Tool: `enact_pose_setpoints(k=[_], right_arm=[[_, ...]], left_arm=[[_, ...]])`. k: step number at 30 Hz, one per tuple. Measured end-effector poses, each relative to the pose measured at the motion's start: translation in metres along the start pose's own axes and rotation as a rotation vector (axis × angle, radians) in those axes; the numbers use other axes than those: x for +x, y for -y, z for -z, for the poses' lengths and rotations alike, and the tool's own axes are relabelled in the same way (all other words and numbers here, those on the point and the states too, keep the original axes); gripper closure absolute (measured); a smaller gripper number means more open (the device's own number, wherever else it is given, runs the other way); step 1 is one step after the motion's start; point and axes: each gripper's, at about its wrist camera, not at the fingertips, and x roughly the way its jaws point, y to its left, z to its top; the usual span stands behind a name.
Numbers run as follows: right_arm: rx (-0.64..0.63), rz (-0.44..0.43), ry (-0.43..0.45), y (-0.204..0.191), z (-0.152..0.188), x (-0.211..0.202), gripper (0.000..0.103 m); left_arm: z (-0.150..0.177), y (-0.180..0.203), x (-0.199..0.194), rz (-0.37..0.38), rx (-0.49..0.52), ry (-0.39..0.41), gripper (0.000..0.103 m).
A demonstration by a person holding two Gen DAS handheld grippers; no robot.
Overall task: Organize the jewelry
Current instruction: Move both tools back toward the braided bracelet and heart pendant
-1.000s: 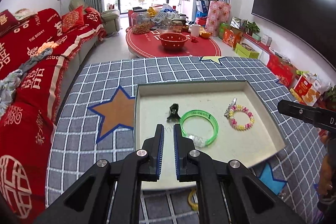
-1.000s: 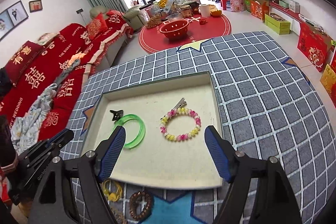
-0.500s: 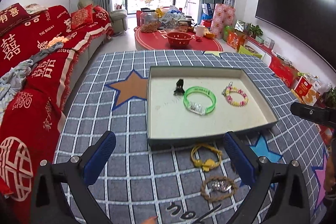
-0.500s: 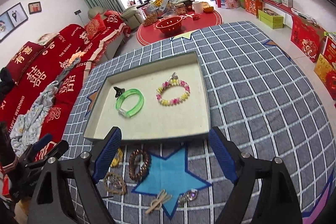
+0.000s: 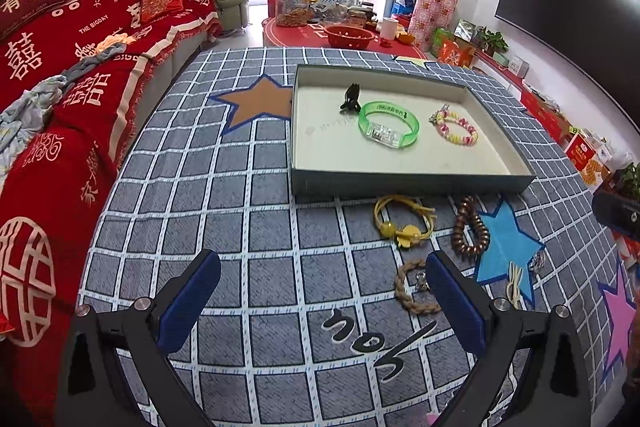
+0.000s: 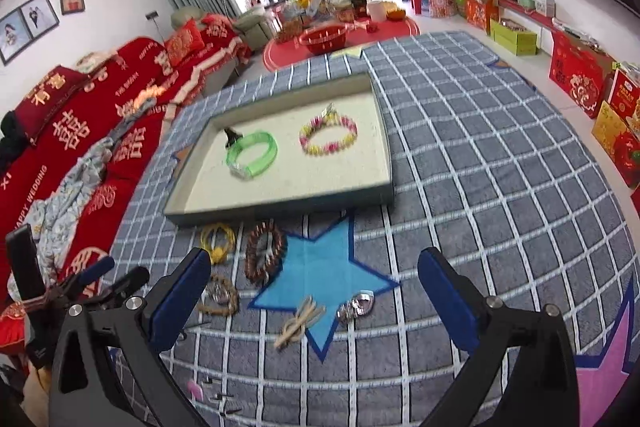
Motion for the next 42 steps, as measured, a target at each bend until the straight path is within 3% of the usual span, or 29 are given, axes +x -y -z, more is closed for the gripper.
enact_pose_setpoints(k=[15, 31, 38, 42], right_arm=[[0.006, 0.105, -0.127, 0.024, 0.049, 0.015, 0.0], [-0.017, 0.177, -0.151, 0.034, 0.057, 0.021, 0.001], [-0.076, 0.205, -0.157, 0.022, 0.058, 0.032, 0.02], [-0.125, 0.237, -0.15, 0.014, 0.059, 0.037, 0.022]], left_arm=[[0.02, 0.008, 0.015, 0.025, -0.006, -0.092, 0.0], [0.022, 0.026, 0.03, 0.016, 0.074, -0.122, 0.0], [0.023, 0.031, 0.038, 0.006, 0.1, -0.129, 0.0], [0.023, 0.034, 0.042, 0.013, 0.107, -0.144, 0.004]])
